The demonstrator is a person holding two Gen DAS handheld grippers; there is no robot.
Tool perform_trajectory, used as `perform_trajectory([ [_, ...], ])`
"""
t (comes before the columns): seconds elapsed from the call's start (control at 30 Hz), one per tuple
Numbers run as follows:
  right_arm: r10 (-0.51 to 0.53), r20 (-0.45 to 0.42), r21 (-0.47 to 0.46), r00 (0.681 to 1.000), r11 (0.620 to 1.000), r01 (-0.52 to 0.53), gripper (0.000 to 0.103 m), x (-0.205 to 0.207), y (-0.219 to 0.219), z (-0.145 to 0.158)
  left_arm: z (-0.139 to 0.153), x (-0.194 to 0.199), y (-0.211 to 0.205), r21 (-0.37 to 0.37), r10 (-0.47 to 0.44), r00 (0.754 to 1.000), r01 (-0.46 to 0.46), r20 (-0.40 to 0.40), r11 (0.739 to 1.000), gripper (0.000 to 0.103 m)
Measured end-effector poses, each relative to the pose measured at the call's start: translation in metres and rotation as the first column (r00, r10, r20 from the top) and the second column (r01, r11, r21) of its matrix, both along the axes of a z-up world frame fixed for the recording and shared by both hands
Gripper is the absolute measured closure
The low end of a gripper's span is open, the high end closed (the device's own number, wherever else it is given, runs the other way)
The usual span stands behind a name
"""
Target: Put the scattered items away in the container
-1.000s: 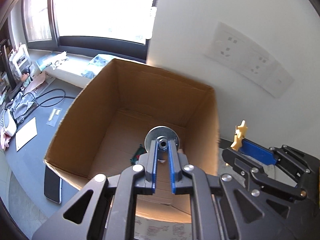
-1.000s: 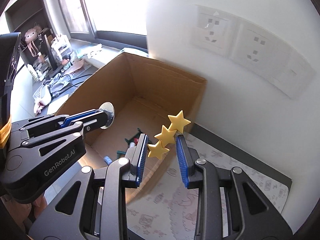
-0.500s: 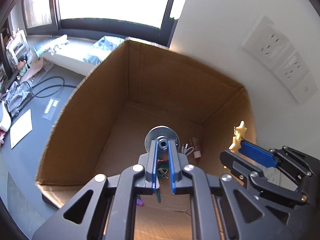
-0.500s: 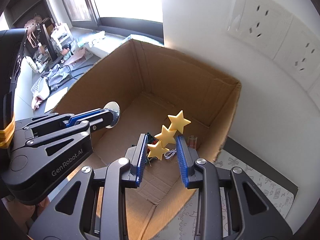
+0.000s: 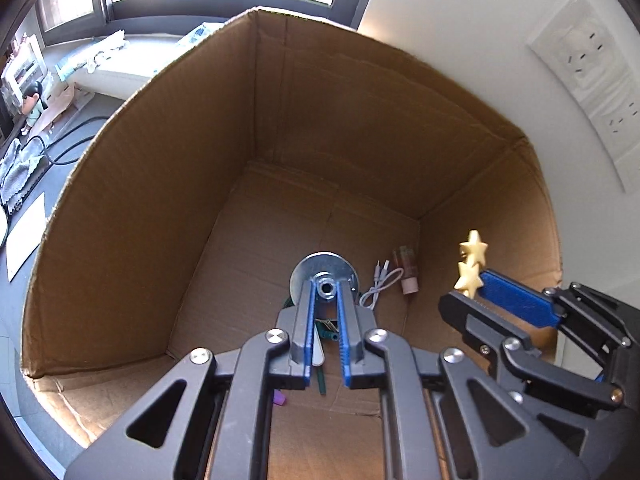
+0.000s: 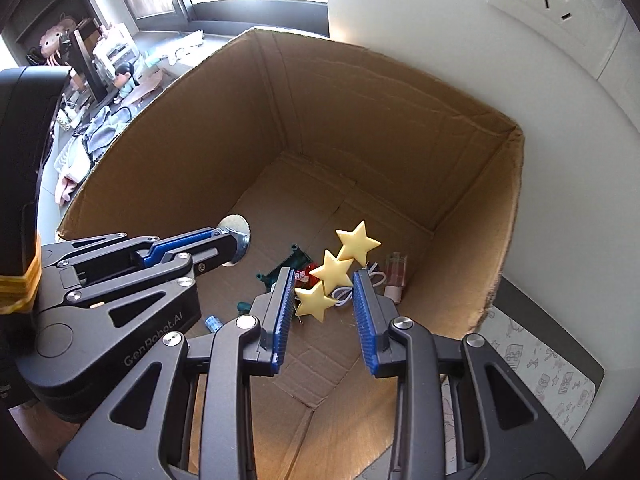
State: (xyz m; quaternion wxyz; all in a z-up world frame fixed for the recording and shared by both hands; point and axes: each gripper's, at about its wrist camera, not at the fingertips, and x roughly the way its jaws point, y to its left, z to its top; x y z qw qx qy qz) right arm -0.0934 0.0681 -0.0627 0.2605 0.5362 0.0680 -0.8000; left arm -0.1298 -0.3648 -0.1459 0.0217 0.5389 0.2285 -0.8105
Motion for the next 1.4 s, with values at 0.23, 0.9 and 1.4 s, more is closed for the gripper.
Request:
perform_trajectory([
  [0.23, -0.014, -0.026, 0.009, 1.0, 1.0, 0.015, 0.062, 0.004, 0.004, 0.003, 0.001, 0.005, -0.006, -0.023, 0.05, 0.999, -0.05, 0.015, 0.998, 0.062],
  [0.9, -0.142, -0.141, -0.084, 0.98, 0.988, 0.131, 0.006, 0.053, 0.07, 0.049, 0.065, 0.047, 0.014, -0.106, 0.092, 0.991, -0.102, -0.095, 0.989, 0.004],
  [1.4, -0.343, -0.163, -0.089, 0.925, 0.939, 0.332, 0.004, 0.093, 0.208, 0.055, 0.108, 0.031, 0.165, -0.113, -0.131, 0.976, 0.113, -0.175, 0.987, 0.004],
])
